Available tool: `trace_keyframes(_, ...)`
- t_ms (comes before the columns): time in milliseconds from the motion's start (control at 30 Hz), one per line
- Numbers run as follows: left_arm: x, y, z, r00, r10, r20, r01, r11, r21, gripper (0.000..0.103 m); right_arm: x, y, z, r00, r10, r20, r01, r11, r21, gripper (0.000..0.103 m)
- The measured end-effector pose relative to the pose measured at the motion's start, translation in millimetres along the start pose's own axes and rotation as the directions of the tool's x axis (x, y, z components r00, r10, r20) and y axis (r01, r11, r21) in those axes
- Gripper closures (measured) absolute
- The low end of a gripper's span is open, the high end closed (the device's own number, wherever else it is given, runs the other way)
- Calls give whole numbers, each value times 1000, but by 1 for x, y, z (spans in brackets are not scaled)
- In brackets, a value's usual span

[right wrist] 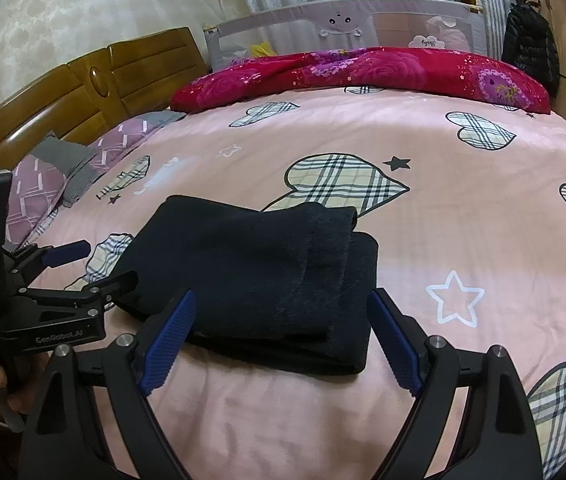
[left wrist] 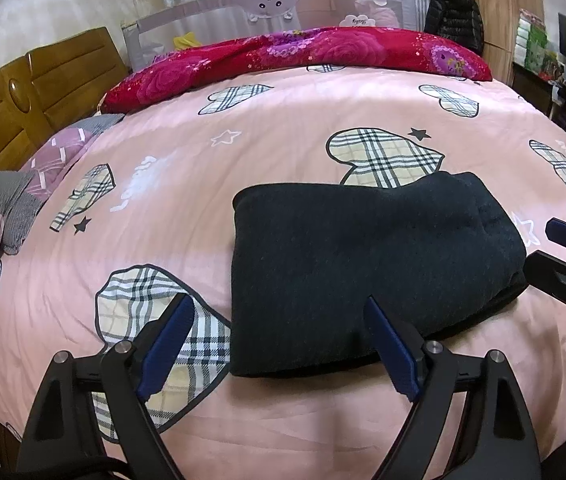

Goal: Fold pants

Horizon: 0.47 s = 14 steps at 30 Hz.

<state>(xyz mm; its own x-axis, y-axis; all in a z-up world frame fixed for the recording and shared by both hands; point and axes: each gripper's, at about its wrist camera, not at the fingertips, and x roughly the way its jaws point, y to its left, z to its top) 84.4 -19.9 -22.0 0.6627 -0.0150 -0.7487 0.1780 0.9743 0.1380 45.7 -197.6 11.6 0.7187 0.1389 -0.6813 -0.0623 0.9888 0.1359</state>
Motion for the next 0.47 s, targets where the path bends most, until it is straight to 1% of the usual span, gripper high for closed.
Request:
trace_keyframes(233,2,-6,0,1000,10,-10,-10,1000,13,16,2,-6,-3,1000,19,2,-19,1000,25,16)
trace_keyframes(467,2,-13,2,1000,10,-12,-10,1000,28,16,1,-6,-4,999,33,7,-33,999,20,15)
